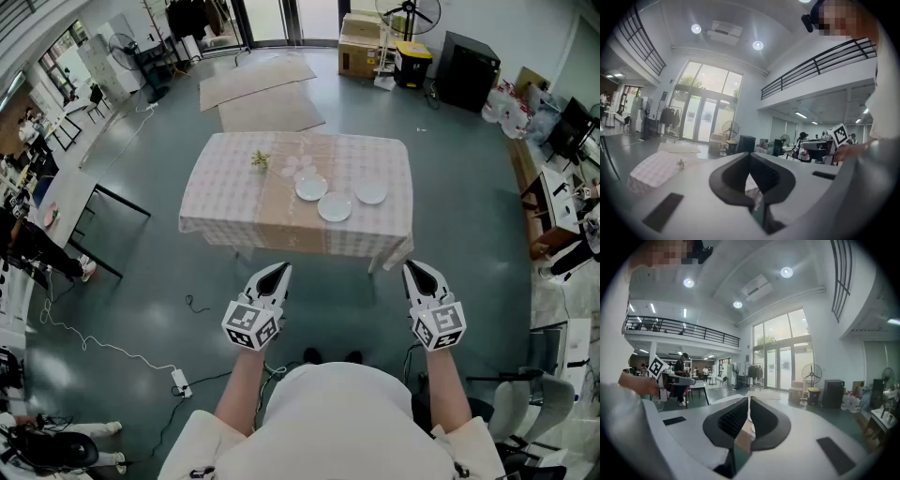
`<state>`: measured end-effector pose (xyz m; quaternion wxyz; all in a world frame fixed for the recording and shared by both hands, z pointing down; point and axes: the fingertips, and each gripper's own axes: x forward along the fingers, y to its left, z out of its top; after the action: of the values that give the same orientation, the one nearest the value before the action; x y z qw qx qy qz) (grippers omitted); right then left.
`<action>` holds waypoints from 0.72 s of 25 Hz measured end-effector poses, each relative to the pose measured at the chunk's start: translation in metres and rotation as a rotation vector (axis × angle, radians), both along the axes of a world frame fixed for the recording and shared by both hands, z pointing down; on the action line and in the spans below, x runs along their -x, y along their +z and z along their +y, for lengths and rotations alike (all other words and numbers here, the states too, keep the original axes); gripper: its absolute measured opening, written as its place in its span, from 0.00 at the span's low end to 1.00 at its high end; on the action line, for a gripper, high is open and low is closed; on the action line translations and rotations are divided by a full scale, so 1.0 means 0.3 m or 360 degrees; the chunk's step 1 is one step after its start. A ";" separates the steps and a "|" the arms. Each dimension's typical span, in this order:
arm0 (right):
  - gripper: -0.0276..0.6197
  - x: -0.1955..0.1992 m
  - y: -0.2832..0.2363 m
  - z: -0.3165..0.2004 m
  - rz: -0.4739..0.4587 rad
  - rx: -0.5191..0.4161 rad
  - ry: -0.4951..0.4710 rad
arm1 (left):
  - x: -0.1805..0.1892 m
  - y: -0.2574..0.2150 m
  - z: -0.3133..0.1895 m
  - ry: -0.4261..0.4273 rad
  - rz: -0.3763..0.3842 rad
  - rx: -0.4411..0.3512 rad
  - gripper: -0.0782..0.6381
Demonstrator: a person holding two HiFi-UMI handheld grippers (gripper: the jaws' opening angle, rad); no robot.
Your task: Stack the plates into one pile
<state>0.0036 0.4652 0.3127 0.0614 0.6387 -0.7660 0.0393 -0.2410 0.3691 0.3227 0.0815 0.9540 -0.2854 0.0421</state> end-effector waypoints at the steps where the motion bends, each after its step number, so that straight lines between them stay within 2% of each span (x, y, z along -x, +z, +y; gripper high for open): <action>1: 0.10 0.005 0.001 -0.003 0.0003 0.0001 -0.0002 | 0.002 0.001 -0.002 0.0003 -0.0001 0.0000 0.12; 8: 0.10 0.028 0.004 -0.003 -0.0027 0.0019 -0.0016 | 0.014 0.005 0.003 0.0006 0.0005 0.0018 0.12; 18: 0.10 0.044 -0.006 0.004 -0.0058 -0.0051 0.0009 | 0.023 0.051 0.005 0.0007 0.0002 0.0054 0.12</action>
<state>-0.0097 0.4664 0.3110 0.0372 0.6410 -0.7657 0.0388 -0.2478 0.3705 0.3381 0.0979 0.9531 -0.2825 0.0467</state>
